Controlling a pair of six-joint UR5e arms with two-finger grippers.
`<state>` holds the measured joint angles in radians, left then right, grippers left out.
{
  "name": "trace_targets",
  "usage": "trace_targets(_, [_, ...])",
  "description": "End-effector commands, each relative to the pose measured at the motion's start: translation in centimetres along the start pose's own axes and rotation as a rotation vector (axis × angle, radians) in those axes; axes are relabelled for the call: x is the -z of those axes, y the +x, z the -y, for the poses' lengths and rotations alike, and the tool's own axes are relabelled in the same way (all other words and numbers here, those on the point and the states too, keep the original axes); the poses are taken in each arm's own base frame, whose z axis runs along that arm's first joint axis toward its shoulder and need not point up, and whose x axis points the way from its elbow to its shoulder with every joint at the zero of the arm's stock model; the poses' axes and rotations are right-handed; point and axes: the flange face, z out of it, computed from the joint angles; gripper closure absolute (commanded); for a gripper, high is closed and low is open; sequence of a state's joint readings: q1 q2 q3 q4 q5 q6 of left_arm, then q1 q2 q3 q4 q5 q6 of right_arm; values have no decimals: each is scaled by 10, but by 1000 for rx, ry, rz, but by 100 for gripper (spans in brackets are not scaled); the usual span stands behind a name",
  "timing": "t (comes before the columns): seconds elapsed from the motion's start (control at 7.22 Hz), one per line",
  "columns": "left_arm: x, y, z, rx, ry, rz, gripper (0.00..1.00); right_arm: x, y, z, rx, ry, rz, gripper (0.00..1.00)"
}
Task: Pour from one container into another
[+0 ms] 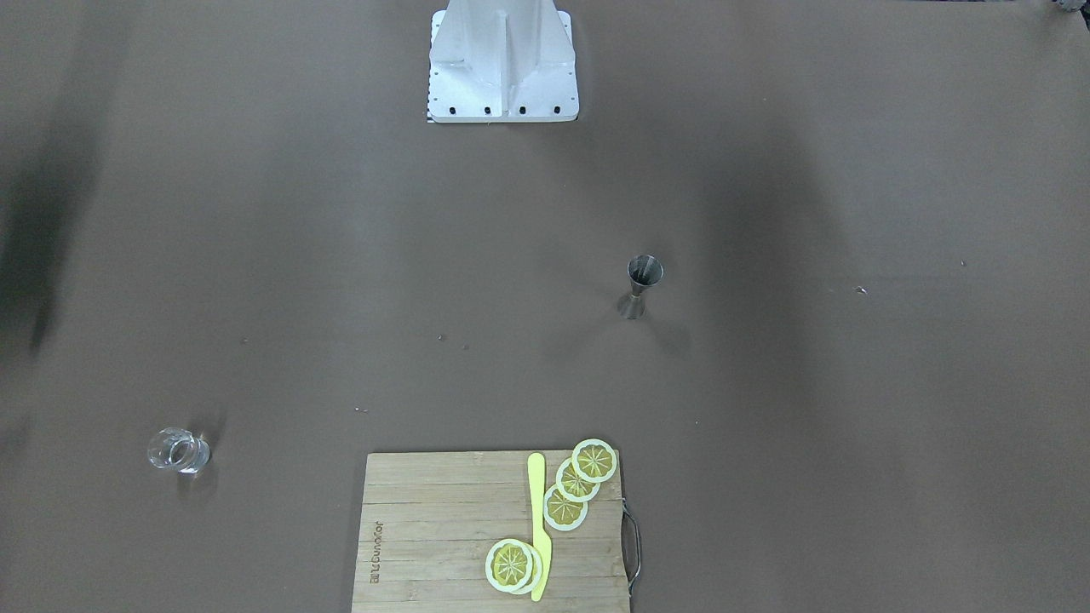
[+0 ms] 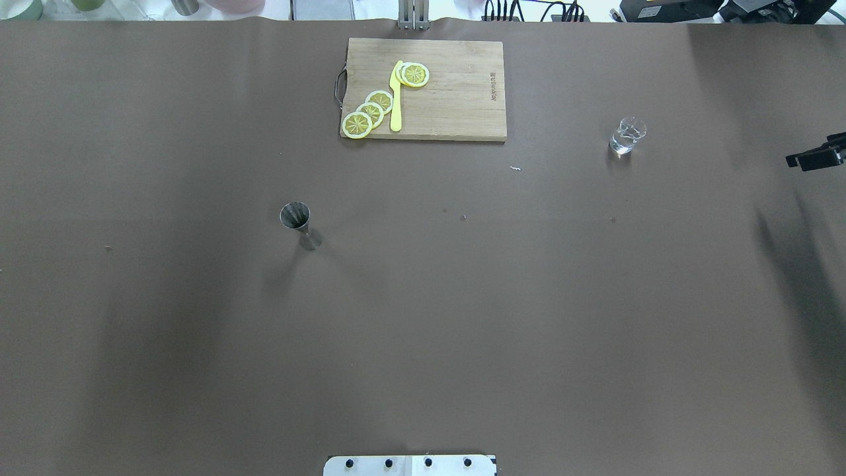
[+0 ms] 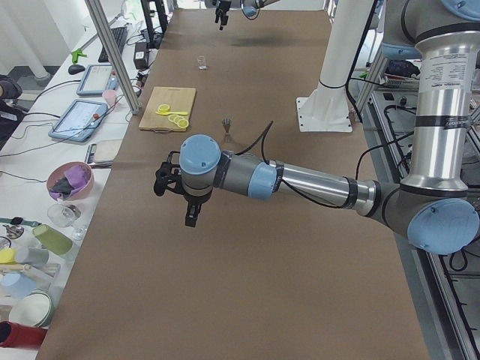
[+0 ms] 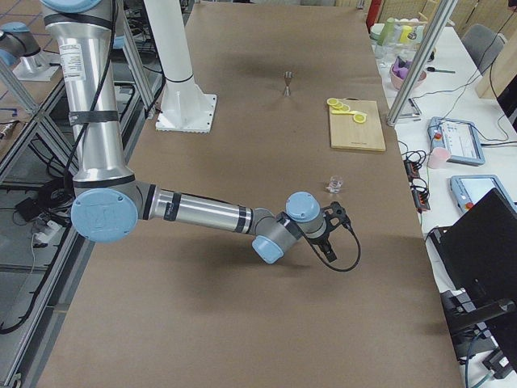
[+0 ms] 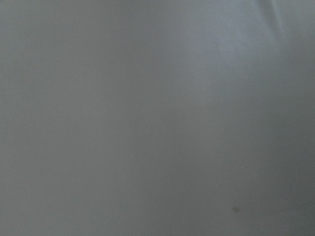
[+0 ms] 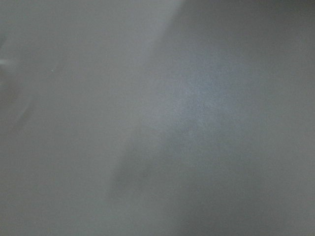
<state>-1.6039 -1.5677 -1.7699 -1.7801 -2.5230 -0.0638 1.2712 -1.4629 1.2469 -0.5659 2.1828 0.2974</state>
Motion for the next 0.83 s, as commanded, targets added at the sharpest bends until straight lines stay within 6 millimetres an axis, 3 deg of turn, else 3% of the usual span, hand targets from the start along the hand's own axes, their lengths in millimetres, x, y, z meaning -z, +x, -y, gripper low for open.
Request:
trace_targets(0.0, [-27, 18, 3, -183, 61, -33, 2, -13, -52, 27, -148, 86, 33, 0])
trace_targets(0.14, [-39, 22, 4, -260, 98, -16, 2, -8, -79, 35, -205, 138, 63, 0])
trace_targets(0.42, [-56, 32, 5, -397, 173, -27, 2, 4, -97, 27, -309, 192, 113, 0])
trace_targets(0.55, [-65, 43, 6, -450, 202, -51, 2, -1, -111, 11, -353, 195, 169, 0])
trace_targets(0.69, [-77, 67, 3, -475, 266, -82, 2, 0, -115, 8, -360, 199, 185, 0])
